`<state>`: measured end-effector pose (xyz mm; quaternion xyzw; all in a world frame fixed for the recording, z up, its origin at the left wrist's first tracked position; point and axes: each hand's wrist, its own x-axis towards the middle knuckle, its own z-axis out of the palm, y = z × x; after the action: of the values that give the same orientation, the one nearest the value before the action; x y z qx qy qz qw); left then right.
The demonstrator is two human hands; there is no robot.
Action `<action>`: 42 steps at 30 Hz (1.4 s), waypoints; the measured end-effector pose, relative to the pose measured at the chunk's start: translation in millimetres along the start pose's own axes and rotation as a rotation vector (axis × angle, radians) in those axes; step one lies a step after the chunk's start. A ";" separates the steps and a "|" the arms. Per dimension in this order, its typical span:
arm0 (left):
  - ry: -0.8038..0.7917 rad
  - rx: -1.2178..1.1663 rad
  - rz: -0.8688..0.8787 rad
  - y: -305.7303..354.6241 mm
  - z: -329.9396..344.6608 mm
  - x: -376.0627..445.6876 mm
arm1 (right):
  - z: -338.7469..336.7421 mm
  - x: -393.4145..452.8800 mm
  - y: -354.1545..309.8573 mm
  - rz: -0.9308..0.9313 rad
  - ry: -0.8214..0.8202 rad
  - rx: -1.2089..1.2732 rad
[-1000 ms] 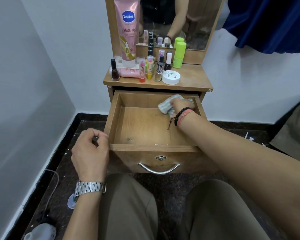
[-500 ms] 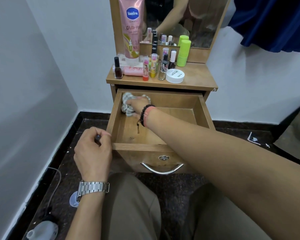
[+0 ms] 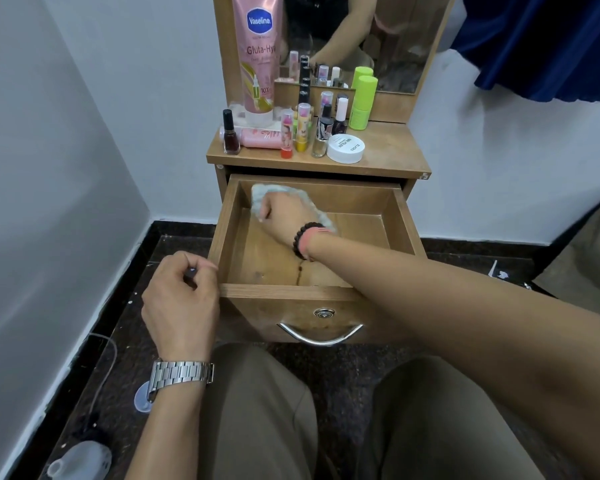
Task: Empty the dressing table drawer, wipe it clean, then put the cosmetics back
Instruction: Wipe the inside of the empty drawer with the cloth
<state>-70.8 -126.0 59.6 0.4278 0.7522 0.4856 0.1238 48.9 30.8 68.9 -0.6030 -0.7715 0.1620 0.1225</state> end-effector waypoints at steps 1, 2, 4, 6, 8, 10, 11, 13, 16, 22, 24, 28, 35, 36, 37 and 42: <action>-0.001 0.000 0.001 0.3 0.1 -0.2 | -4.6 -1.4 10.4 -0.087 0.119 -0.237; -0.001 -0.002 0.001 0.7 0.0 -0.7 | -5.9 -1.1 20.9 -0.120 0.148 -0.386; 0.004 -0.001 -0.005 1.2 -0.2 -0.8 | -6.0 0.0 36.2 -0.020 -0.014 -0.447; 0.006 0.002 -0.005 0.8 -0.3 -1.2 | -3.2 -1.2 43.2 0.064 -0.131 -0.383; 0.007 -0.001 -0.002 1.1 -0.4 -1.7 | -1.0 -0.5 37.7 -0.003 -0.103 -0.370; 0.008 0.000 -0.011 1.1 -0.2 -1.8 | 1.6 -2.5 15.5 -0.109 -0.110 -0.300; 0.008 0.003 -0.015 0.8 0.0 -1.7 | 4.5 -2.8 1.7 -0.142 -0.141 -0.249; 0.007 0.006 -0.017 0.0 0.1 -1.3 | 9.3 -4.6 -21.3 -0.171 -0.192 -0.221; 0.004 0.007 -0.015 -0.3 0.5 -1.2 | 8.0 -12.1 -32.0 -0.161 -0.282 -0.193; 0.015 0.001 -0.003 3.3 -0.3 -3.4 | 8.3 -38.7 -23.0 -0.186 -0.553 -0.063; 0.009 0.001 -0.004 2.3 0.2 -3.7 | 6.3 -36.2 -21.1 -0.110 -0.622 0.077; -0.002 0.006 0.005 -0.5 -0.5 -1.9 | 16.9 -27.9 -28.1 -0.080 -0.519 0.083; 0.016 -0.003 0.013 0.2 1.5 -2.4 | 20.9 17.2 -18.6 -0.053 -0.246 -0.041; 0.014 -0.008 0.014 -0.6 1.4 -2.0 | 23.0 22.4 -19.3 -0.045 -0.244 -0.008; 0.013 -0.008 0.016 -1.2 2.0 -0.9 | 25.4 27.8 -19.4 -0.034 -0.232 0.024; 0.031 0.004 0.027 -2.0 3.2 -0.5 | 13.8 27.4 -17.7 -0.050 -0.286 -0.022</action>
<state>-69.7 -124.7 56.3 0.4304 0.7493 0.4923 0.1046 21.2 52.1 63.1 -0.5556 -0.7976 0.2347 0.0086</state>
